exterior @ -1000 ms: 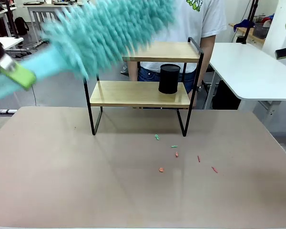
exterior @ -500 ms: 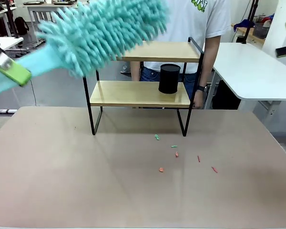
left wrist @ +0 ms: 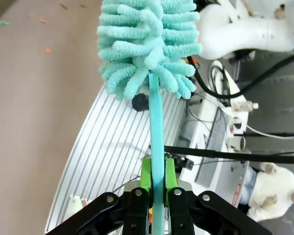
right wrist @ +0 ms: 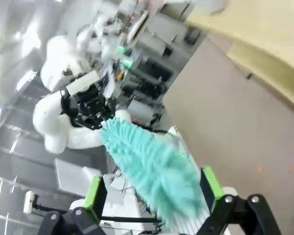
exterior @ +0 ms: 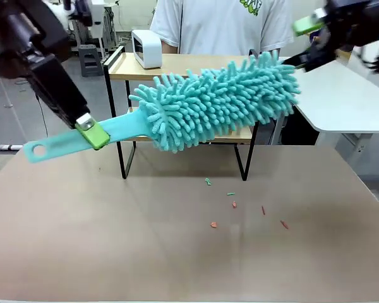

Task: Clean the shelf.
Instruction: Hand the Duster back to the human.

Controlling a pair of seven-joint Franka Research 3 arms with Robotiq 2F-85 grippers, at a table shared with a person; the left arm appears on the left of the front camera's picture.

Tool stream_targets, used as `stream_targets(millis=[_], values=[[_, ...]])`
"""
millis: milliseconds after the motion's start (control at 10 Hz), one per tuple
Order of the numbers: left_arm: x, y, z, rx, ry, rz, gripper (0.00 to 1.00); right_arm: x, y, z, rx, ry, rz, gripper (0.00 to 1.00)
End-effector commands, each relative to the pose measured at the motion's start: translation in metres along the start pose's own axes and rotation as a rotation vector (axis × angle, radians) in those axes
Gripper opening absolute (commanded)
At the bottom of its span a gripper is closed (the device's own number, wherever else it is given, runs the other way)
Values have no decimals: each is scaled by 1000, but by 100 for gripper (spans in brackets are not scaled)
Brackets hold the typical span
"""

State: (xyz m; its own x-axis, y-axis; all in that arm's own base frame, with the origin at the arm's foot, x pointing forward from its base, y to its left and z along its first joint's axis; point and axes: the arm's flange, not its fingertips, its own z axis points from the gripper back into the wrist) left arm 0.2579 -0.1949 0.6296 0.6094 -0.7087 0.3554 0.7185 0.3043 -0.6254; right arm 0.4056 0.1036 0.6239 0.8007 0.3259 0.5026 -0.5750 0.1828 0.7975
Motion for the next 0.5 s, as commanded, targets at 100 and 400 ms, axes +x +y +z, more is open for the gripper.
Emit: stream_targets(millis=[100, 400], values=[[14, 0, 9, -115, 87, -76, 12, 30, -16, -55, 150, 221, 15, 100], [22, 11, 6, -143, 146, -67, 12, 18, -11, -81, 243, 457, 22, 100]])
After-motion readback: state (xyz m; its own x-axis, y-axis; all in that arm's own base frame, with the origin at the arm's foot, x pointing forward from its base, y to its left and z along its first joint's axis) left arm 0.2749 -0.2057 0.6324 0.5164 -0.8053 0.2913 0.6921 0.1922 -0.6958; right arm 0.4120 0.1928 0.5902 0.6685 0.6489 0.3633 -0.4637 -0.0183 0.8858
